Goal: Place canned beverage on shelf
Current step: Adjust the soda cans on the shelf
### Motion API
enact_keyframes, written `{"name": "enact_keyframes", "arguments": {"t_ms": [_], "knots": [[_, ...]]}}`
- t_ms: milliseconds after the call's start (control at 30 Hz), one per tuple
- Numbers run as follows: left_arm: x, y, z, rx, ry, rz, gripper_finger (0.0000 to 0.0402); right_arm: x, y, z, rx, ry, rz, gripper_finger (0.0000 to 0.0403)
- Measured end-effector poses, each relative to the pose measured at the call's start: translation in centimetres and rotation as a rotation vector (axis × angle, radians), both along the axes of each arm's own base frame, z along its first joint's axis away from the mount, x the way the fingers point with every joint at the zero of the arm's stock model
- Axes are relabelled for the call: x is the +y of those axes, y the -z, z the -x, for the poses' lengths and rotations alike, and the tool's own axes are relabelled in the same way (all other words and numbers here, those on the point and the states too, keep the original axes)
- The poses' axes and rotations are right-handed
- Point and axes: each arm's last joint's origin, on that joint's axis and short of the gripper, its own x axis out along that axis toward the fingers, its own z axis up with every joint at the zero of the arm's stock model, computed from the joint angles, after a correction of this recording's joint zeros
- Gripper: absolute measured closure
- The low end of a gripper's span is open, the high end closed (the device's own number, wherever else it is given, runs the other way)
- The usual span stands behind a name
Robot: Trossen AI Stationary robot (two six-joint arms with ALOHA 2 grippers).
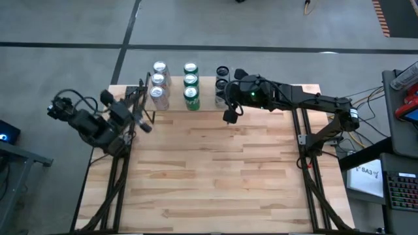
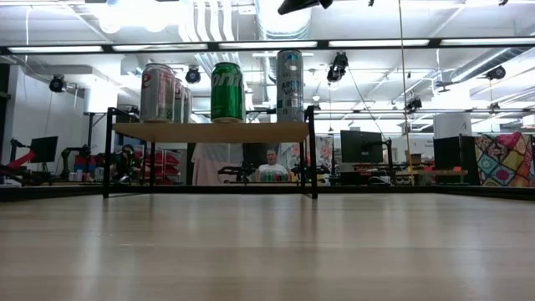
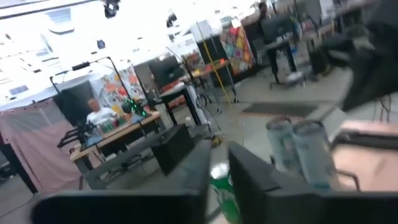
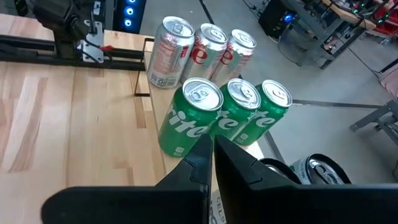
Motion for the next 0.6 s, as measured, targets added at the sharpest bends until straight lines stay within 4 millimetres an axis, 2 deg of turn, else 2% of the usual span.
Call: {"name": "enact_keyframes", "arguments": {"t_ms": [67, 233, 400, 533, 600], "knots": [[0.8, -0.4, 0.5, -0.037, 0.008, -0.024, 0.0387, 0.0, 0.0, 0.0, 0.003, 0.000, 0.000, 0.0394], [2.0, -0.7, 1.2, -0.113, 0.053, -0.069, 0.0399, 0.0, 0.0, 0.0, 0.003, 0.001, -0.001, 0.0394], [2.8, -0.5, -0.1, -0.139, 0.311, -0.122, 0.0401, 0.0, -0.1, -0.1, -0.017, 0.005, -0.007, 0.0394], [4.8, -1.3, -1.9, -0.075, 0.515, -0.038, 0.0401, 0.0, -0.1, -0.1, -0.020, 0.010, -0.017, 0.0394], [5.8, -1.5, -2.5, 0.032, 0.567, 0.032, 0.0401, 0.0, -0.1, -0.1, -0.022, 0.012, -0.021, 0.0394]]}}
